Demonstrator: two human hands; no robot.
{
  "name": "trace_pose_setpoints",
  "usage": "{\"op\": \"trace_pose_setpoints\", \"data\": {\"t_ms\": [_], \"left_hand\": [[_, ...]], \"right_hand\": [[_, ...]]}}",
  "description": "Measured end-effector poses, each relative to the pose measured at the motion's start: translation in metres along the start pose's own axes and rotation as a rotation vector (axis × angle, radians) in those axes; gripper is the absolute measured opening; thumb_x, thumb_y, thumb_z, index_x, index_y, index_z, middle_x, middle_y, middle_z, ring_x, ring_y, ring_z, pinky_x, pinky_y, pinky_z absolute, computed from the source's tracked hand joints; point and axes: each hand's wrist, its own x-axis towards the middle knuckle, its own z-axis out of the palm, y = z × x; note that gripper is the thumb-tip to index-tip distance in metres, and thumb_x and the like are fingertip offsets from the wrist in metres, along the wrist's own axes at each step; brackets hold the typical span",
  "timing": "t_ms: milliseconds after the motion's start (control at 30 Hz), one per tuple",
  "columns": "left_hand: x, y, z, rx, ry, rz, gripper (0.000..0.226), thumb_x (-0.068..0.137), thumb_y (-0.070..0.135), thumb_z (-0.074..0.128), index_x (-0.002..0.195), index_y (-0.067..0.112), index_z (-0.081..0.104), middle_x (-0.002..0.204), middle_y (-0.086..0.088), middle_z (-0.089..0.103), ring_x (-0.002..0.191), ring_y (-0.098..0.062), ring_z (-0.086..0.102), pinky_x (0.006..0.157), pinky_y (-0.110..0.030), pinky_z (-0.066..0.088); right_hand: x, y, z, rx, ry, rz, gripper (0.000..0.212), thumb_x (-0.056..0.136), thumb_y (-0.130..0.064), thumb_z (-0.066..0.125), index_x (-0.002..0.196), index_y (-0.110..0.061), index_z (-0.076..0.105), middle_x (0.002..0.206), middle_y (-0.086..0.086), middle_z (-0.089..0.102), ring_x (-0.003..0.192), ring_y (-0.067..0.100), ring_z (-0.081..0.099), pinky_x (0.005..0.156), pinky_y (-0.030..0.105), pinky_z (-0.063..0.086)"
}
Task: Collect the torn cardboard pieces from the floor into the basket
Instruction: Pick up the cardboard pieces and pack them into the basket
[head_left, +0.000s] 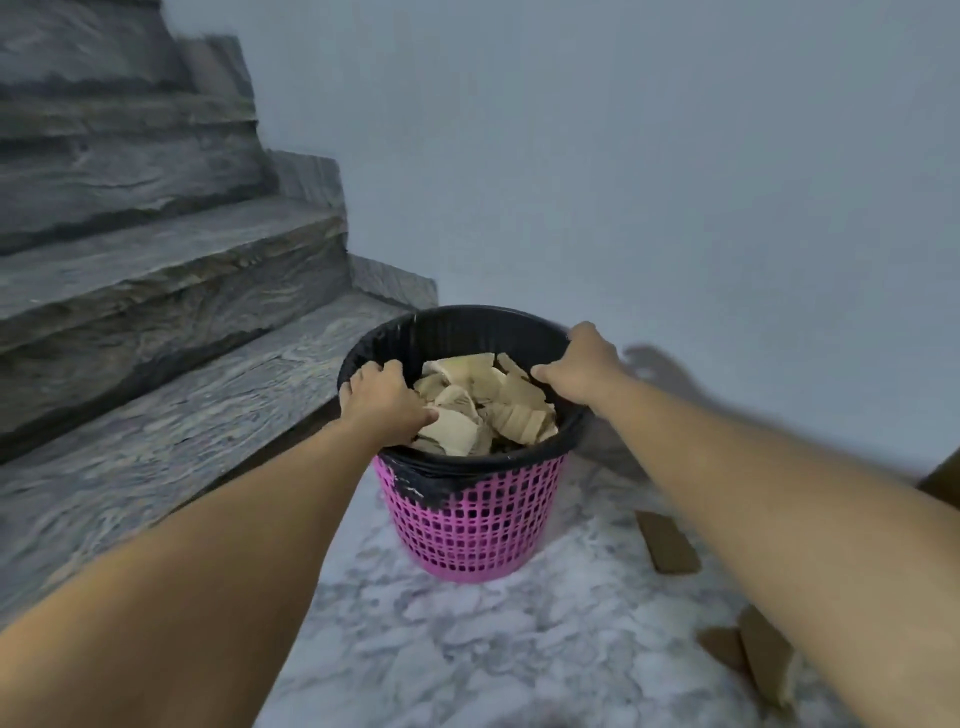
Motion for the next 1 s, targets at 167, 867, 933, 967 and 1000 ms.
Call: {"op": "trace_pose_setpoints", "data": {"t_ms": [167, 867, 933, 967, 1000], "left_hand": [[-0.006, 0.018, 0.000, 0.033, 0.015, 0.080, 0.067, 0.080, 0.053, 0.067, 0.133, 0.015, 0.050, 0.135, -0.011, 0.049, 0.128, -0.031, 0.043, 0.110, -0.047, 0.033], [-0.053, 0.239, 0.112, 0.033, -0.265, 0.743, 0.036, 0.086, 0.031, 0.064, 0.117, 0.012, 0.061, 0.116, -0.009, 0.064, 0.103, -0.029, 0.059, 0.078, -0.032, 0.046], [-0.055, 0.243, 0.146, 0.068, -0.341, 0.731, 0.039, 0.084, 0.031, 0.068, 0.117, 0.012, 0.060, 0.116, -0.009, 0.062, 0.104, -0.030, 0.058, 0.077, -0.031, 0.044], [-0.055, 0.243, 0.164, 0.079, -0.381, 0.708, 0.043, 0.084, 0.032, 0.069, 0.121, 0.013, 0.059, 0.119, -0.008, 0.060, 0.107, -0.029, 0.058, 0.081, -0.032, 0.047], [-0.055, 0.242, 0.184, 0.094, -0.418, 0.686, 0.047, 0.083, 0.033, 0.070, 0.125, 0.015, 0.057, 0.123, -0.007, 0.059, 0.110, -0.029, 0.057, 0.087, -0.034, 0.049]], "right_hand": [[-0.004, 0.011, -0.022, -0.091, 0.077, -0.068, 0.036, 0.086, -0.017, 0.068, 0.119, -0.007, 0.058, 0.116, 0.010, 0.063, 0.093, 0.023, 0.056, 0.070, 0.030, 0.045], [-0.030, 0.212, -0.139, -0.104, -0.243, 0.396, 0.031, 0.088, -0.017, 0.073, 0.109, 0.003, 0.063, 0.102, 0.016, 0.065, 0.088, 0.025, 0.065, 0.086, 0.043, 0.058], [-0.032, 0.240, -0.132, -0.211, -0.291, 0.390, 0.036, 0.090, -0.020, 0.070, 0.113, 0.006, 0.065, 0.110, 0.022, 0.067, 0.097, 0.033, 0.068, 0.083, 0.042, 0.059], [-0.032, 0.255, -0.128, -0.305, -0.333, 0.368, 0.037, 0.090, -0.021, 0.069, 0.115, 0.006, 0.066, 0.113, 0.023, 0.068, 0.099, 0.036, 0.068, 0.081, 0.043, 0.059], [-0.033, 0.270, -0.121, -0.395, -0.376, 0.337, 0.036, 0.089, -0.021, 0.069, 0.117, 0.003, 0.067, 0.115, 0.022, 0.067, 0.098, 0.037, 0.068, 0.079, 0.042, 0.059]]}}
